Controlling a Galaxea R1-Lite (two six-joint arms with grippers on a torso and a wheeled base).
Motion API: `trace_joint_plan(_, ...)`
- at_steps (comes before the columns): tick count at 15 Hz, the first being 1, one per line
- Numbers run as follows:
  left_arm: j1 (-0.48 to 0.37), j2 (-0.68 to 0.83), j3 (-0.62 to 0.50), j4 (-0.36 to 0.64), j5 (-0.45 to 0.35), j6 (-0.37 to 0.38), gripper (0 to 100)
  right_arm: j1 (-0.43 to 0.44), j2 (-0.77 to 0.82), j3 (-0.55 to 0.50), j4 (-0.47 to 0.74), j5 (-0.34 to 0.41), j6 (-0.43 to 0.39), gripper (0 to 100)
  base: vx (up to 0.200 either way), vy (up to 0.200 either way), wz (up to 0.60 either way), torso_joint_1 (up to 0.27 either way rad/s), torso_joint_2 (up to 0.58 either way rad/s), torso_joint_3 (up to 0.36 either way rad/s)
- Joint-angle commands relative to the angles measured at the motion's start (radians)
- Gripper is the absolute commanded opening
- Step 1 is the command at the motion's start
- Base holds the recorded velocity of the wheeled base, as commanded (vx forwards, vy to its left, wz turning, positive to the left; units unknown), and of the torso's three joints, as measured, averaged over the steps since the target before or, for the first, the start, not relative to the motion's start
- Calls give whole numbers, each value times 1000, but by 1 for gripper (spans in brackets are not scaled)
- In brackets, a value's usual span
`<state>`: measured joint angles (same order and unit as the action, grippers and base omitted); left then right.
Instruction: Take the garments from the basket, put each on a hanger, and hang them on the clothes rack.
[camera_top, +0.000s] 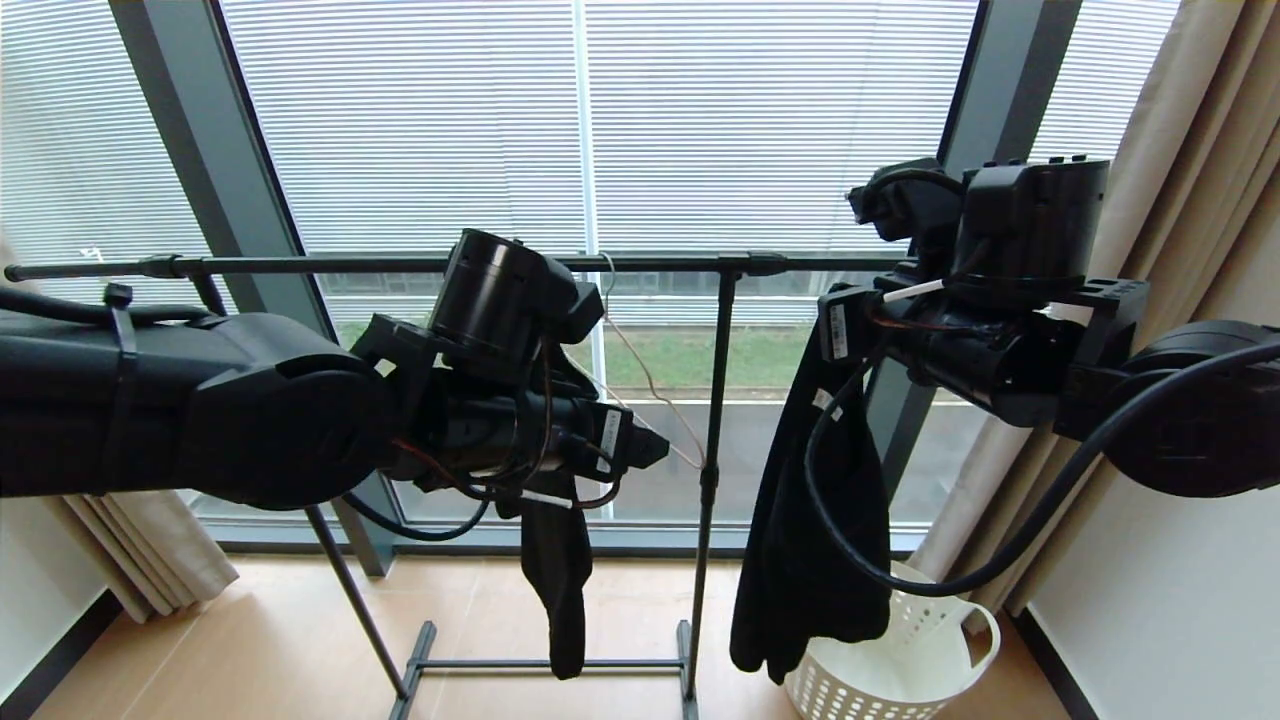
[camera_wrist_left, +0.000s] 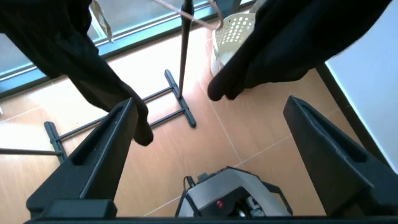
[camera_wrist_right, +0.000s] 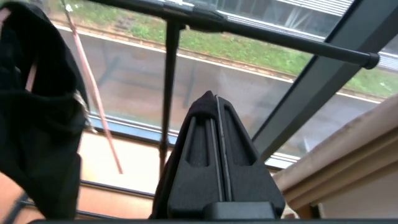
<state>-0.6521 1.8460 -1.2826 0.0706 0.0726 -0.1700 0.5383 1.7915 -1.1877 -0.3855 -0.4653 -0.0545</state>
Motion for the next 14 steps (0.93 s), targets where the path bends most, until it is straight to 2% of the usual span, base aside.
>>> trace_joint_plan(1,2,75,-70,0,29,-3,100,-12,-3,10,-1,2,-8,0,0,0,0,0,0,0)
trace_joint_plan(9,8,288,-348,6,115,-29,100,-12,-1,10,-1,2,-13,0,0,0,0,0,0,0)
trace_joint_plan(11,8,357,-420,8,179,-29,100,-12,-1,10,-1,2,-13,0,0,0,0,0,0,0)
trace_joint_plan(14,19,423,-485,6,214,-36,100,-11,0,10,-1,2,-11,0,0,0,0,0,0,0)
